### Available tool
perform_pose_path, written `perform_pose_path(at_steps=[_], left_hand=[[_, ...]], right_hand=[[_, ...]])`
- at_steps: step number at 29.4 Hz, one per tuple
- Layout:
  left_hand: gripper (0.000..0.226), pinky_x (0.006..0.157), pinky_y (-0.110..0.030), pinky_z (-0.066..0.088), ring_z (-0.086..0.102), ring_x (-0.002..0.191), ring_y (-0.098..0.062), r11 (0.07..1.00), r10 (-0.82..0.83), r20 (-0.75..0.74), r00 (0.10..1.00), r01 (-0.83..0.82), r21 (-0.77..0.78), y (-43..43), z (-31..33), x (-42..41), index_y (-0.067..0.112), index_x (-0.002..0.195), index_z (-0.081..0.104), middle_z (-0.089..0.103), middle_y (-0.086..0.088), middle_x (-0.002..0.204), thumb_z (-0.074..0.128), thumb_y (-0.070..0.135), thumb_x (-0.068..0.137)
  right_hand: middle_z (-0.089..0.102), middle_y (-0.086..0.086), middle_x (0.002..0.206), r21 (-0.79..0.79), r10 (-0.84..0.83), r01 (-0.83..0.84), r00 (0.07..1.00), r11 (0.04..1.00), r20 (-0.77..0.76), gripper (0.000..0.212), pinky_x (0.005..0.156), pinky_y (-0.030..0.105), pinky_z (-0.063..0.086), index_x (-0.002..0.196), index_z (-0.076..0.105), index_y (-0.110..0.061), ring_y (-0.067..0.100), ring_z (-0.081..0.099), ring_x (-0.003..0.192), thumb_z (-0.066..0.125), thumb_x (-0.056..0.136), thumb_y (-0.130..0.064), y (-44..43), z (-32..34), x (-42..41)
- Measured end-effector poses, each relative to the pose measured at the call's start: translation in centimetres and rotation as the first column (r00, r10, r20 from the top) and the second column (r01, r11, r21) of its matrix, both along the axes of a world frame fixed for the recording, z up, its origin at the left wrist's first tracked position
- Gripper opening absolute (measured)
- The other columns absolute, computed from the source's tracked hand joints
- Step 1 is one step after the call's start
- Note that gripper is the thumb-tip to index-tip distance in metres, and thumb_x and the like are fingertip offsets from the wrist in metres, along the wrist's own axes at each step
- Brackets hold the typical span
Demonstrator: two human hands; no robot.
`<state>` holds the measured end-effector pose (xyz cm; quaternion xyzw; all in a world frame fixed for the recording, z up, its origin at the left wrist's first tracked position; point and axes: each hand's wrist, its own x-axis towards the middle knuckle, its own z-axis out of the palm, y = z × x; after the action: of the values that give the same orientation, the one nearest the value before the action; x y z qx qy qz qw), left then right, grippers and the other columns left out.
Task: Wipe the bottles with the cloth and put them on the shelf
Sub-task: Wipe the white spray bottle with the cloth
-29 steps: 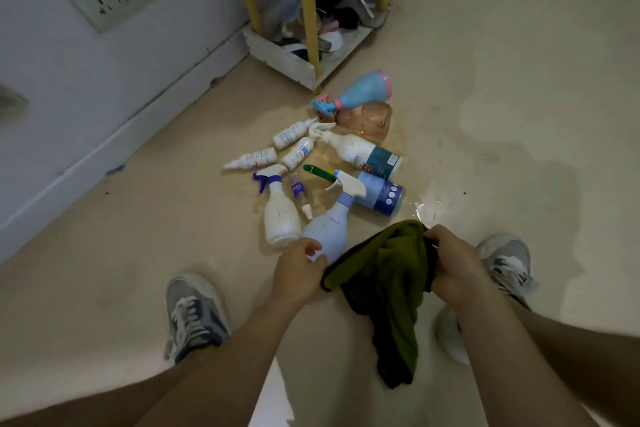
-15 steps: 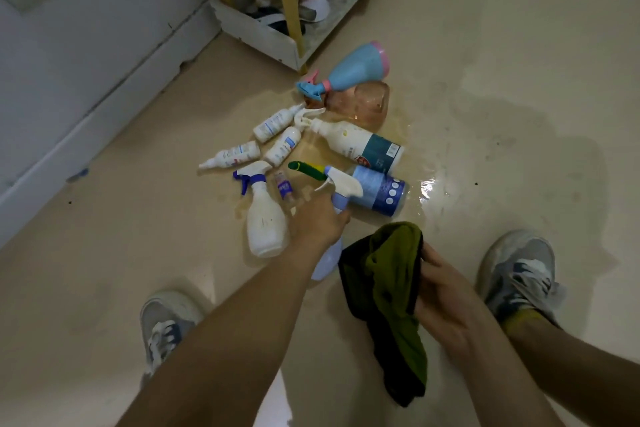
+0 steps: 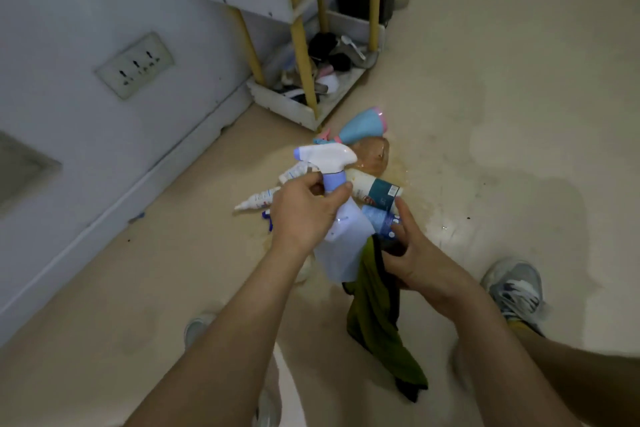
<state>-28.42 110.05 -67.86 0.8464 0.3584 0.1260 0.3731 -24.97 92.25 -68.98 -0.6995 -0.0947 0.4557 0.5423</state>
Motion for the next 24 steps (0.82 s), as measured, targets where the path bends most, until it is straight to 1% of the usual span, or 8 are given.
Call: perform_pose_path(at_steps=[3, 7, 10, 14, 16, 18, 21, 24], left_hand=[[0.026, 0.062, -0.029, 0.047, 0.066, 0.07, -0.011, 1.0, -0.001, 0.083, 0.997, 0.001, -0.003, -0.5, 6.9, -0.8, 0.024, 0.077, 0.074, 0.07, 0.01, 0.068, 0.074, 0.05, 0.076], [0.027, 0.06, -0.028, 0.049, 0.064, 0.063, -0.004, 0.999, 0.009, 0.176, 0.984, -0.017, 0.049, -1.3, 14.4, -2.3, 0.027, 0.066, 0.068, 0.066, 0.013, 0.062, 0.074, 0.051, 0.076], [0.026, 0.062, -0.029, 0.05, 0.063, 0.064, -0.003, 0.991, 0.028, 0.252, 0.967, -0.06, 0.121, -1.8, 19.0, -3.3, 0.031, 0.067, 0.067, 0.063, 0.016, 0.06, 0.073, 0.054, 0.077], [0.03, 0.065, -0.035, 0.052, 0.068, 0.071, -0.014, 0.997, 0.023, 0.347, 0.938, -0.046, 0.058, -1.7, 23.8, -3.8, 0.022, 0.069, 0.071, 0.071, 0.007, 0.068, 0.073, 0.05, 0.079], [0.024, 0.075, -0.037, 0.055, 0.07, 0.082, -0.013, 0.999, -0.017, 0.412, 0.911, 0.028, -0.022, -1.7, 25.8, -4.3, 0.022, 0.082, 0.073, 0.072, 0.01, 0.076, 0.071, 0.046, 0.084], [0.03, 0.08, -0.023, 0.052, 0.063, 0.09, 0.002, 0.997, -0.072, 0.413, 0.908, 0.082, -0.006, -2.1, 27.3, -5.6, 0.029, 0.11, 0.067, 0.066, 0.017, 0.095, 0.067, 0.048, 0.086], [0.039, 0.063, -0.016, 0.039, 0.049, 0.075, 0.007, 0.981, -0.111, 0.351, 0.93, 0.047, 0.186, -3.5, 26.0, -8.7, 0.037, 0.094, 0.047, 0.054, 0.017, 0.093, 0.067, 0.062, 0.071], [0.055, 0.057, -0.024, 0.045, 0.05, 0.063, -0.001, 0.994, -0.111, 0.247, 0.963, 0.109, 0.02, -5.0, 23.4, -9.4, 0.031, 0.086, 0.035, 0.051, 0.007, 0.082, 0.074, 0.061, 0.062]], right_hand=[[0.057, -0.001, 0.134, 0.028, 0.072, -0.08, 0.972, 0.996, 0.224, 0.111, 0.095, 0.041, 0.054, 0.151, 0.006, -0.054, 0.018, 0.062, 0.112, 0.069, 0.06, -0.049, 1.6, 4.8, -0.7], [0.057, -0.001, 0.128, 0.188, -0.083, 0.014, 0.927, 0.982, 0.365, 0.088, 0.081, 0.026, 0.054, 0.145, 0.034, -0.04, 0.013, 0.062, 0.108, 0.076, 0.068, -0.035, 2.9, 10.5, -1.6], [0.064, 0.001, 0.114, 0.188, -0.112, 0.032, 0.896, 0.982, 0.431, 0.074, 0.083, 0.039, 0.058, 0.131, 0.047, -0.046, 0.02, 0.066, 0.101, 0.077, 0.064, -0.037, 2.9, 14.2, -1.6], [0.074, 0.0, 0.094, 0.243, -0.056, -0.076, 0.867, 0.967, 0.494, 0.042, 0.08, 0.046, 0.06, 0.108, 0.066, -0.028, 0.019, 0.072, 0.085, 0.077, 0.067, -0.026, 3.5, 19.8, -1.2], [0.075, 0.006, 0.093, 0.288, -0.062, -0.089, 0.877, 0.954, 0.476, 0.031, 0.076, 0.042, 0.061, 0.106, 0.068, -0.018, 0.022, 0.073, 0.083, 0.075, 0.076, -0.014, 3.7, 21.8, -0.7], [0.074, 0.01, 0.098, 0.376, -0.127, -0.034, 0.91, 0.926, 0.395, 0.027, 0.072, 0.036, 0.06, 0.109, 0.068, -0.013, 0.025, 0.073, 0.086, 0.069, 0.083, -0.006, 3.5, 23.2, -0.3], [0.074, 0.01, 0.102, 0.474, -0.246, 0.097, 0.932, 0.875, 0.265, 0.027, 0.07, 0.034, 0.058, 0.112, 0.066, -0.013, 0.024, 0.073, 0.089, 0.066, 0.085, -0.007, 3.5, 24.2, 0.2], [0.074, 0.008, 0.099, 0.518, -0.335, 0.189, 0.92, 0.834, 0.205, 0.021, 0.07, 0.035, 0.059, 0.108, 0.066, -0.013, 0.024, 0.072, 0.088, 0.066, 0.087, -0.01, 4.1, 24.3, 0.4]])
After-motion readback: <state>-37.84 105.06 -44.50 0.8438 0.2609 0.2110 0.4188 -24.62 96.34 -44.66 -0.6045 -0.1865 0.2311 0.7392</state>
